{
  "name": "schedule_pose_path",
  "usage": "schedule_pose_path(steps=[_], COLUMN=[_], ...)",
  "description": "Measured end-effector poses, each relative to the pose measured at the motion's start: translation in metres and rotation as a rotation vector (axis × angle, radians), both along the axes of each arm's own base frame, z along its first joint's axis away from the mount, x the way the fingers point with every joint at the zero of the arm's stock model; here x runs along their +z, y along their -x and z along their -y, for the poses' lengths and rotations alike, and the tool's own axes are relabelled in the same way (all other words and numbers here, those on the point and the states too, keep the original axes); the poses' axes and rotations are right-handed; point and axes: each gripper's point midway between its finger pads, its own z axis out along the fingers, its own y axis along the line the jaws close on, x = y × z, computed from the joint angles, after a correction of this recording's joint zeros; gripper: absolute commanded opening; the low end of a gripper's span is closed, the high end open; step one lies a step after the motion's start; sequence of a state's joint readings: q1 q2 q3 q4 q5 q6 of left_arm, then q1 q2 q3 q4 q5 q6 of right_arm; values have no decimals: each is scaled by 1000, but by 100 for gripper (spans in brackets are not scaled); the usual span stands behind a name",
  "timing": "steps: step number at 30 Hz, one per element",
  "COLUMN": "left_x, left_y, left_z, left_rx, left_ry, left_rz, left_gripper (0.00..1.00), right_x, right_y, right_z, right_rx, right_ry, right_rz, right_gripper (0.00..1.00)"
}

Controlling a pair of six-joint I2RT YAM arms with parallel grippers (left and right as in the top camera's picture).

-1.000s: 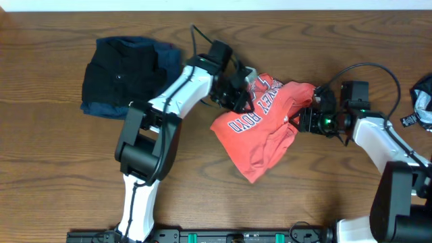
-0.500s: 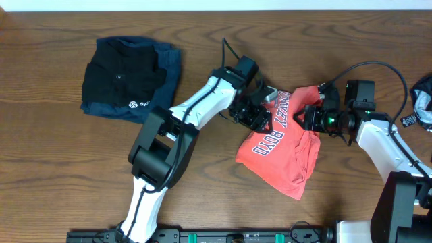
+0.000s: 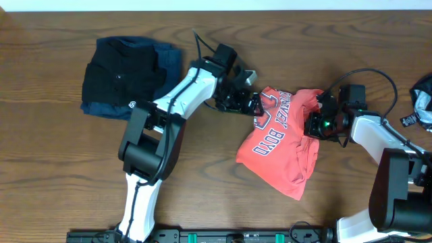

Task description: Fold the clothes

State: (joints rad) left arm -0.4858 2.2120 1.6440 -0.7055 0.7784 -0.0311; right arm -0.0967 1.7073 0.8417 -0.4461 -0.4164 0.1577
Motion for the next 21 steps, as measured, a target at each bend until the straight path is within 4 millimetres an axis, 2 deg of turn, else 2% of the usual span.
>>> schedule_pose_path(steps=[6,9,10,13,14,15,17,18,21], left_x=[-15,-15,-14,-17,-20,-24,-31,-33,-31], left_y=[41,53,55,56,56,56,57,58,56], left_z=[39,55,60,72,73,74,73,73,71], left_rx=[-98,-136,-148,-164,-165,-165,-164,-159,-155], left_ry=[59,93,112,152,150,152,141,140,144], left_rz=[-109,-119,-119,-112,-111,-115,-124,-134,-134], left_gripper=[92,91,88,60,38,24,10,7,6], right_x=[-1,-1,-2,-2,-2,-2,-2,-2,0], right_y=[1,1,2,2,2,2,2,2,3], right_z=[2,3,3,4,4,4,5,5,5], right_rx=[-19,-21,-22,-23,-24,-24,-24,-25,-27], right_ry=[8,13,15,19,21,22,22,22,1], right_rz=[-13,-15,-16,-17,-17,-17,-18,-18,-22], right_gripper=[3,3,2,3,3,3,5,6,9])
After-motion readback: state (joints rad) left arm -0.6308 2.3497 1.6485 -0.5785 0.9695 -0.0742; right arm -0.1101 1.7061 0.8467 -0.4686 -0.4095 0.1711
